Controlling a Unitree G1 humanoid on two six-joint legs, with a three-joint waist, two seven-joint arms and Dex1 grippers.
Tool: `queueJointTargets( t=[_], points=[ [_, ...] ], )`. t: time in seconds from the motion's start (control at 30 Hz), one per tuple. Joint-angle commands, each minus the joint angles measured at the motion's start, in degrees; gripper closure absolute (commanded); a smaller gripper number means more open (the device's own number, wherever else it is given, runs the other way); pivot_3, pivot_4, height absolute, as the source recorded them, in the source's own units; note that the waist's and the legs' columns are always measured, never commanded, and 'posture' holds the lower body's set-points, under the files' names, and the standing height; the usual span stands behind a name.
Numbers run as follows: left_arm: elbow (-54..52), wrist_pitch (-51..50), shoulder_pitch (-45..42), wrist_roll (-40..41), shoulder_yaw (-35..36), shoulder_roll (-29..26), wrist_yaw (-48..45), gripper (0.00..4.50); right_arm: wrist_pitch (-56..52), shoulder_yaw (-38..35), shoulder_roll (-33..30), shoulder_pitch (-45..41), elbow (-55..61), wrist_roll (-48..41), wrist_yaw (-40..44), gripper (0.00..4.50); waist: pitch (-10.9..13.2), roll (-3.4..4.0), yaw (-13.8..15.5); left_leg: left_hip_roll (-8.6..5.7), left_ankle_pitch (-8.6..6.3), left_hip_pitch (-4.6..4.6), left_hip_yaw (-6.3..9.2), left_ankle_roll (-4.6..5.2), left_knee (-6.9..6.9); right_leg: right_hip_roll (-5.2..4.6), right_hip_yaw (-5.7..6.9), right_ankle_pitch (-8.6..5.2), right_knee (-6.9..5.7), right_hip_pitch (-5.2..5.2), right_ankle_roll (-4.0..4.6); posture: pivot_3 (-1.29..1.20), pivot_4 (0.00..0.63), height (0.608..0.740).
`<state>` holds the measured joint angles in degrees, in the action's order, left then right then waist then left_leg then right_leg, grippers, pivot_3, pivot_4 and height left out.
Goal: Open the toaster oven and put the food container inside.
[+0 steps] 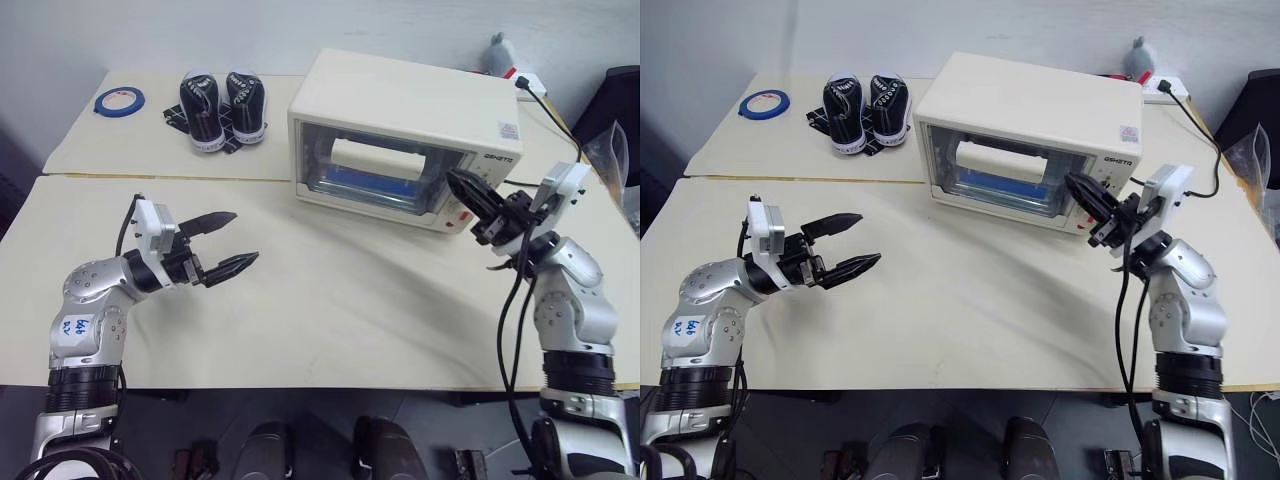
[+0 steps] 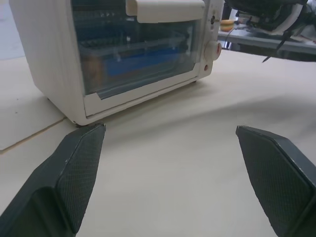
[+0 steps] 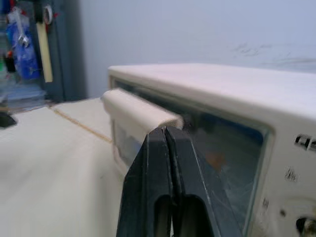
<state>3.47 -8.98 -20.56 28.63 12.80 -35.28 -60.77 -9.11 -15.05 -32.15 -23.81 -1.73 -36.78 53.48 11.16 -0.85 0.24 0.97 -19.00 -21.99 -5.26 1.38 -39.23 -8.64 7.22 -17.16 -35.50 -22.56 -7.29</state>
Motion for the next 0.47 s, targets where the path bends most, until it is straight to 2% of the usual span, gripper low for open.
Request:
queueJointTargets(
  t=[0.03, 0.23, 0.33, 0.47],
  points=[
    [-0.37, 3.60, 3.89, -1.66, 0.91, -2.79, -2.54, 0.00, -0.32, -0.23, -5.69, 7.48, 8.25, -0.29, 7.97, 3.28, 0.00, 0.00, -0.15, 0.01, -0.01, 0.00, 0.00, 0.01, 0.02, 0.01, 0.00, 0.00, 0.01, -0.01, 0.00, 0.00, 0.150, 0.740],
    [-0.15, 7.85, 11.82, -3.45, 2.26, -6.28, -5.09, 0.00, 4.44, 0.78, -8.96, 20.78, 14.69, 1.97, 16.37, 1.17, -0.01, 0.02, -0.36, 0.05, -0.01, 0.11, -0.09, 0.02, 0.06, 0.04, -0.11, 0.00, -0.04, -0.01, 0.00, 0.00, 0.150, 0.740],
    [-1.32, 9.43, 15.88, -4.14, 2.85, -6.65, -4.47, 0.00, 5.42, 2.71, -7.75, 24.85, 15.12, 2.99, 17.38, 0.14, -0.01, 0.02, -0.29, 0.06, -0.03, 0.15, -0.10, 0.04, 0.06, 0.01, -0.15, 0.00, -0.04, 0.01, 0.00, 0.00, 0.150, 0.740],
    [-4.28, 10.53, 19.18, -4.37, 3.20, -6.02, -2.35, 0.00, 8.58, 4.73, -6.48, 26.50, 13.89, 4.98, 18.31, 0.03, -0.01, 0.03, -0.29, 0.10, -0.10, 0.24, -0.10, 0.03, 0.07, 0.02, -0.16, 0.00, -0.01, 0.08, 0.00, 0.00, 0.150, 0.740]
  ],
)
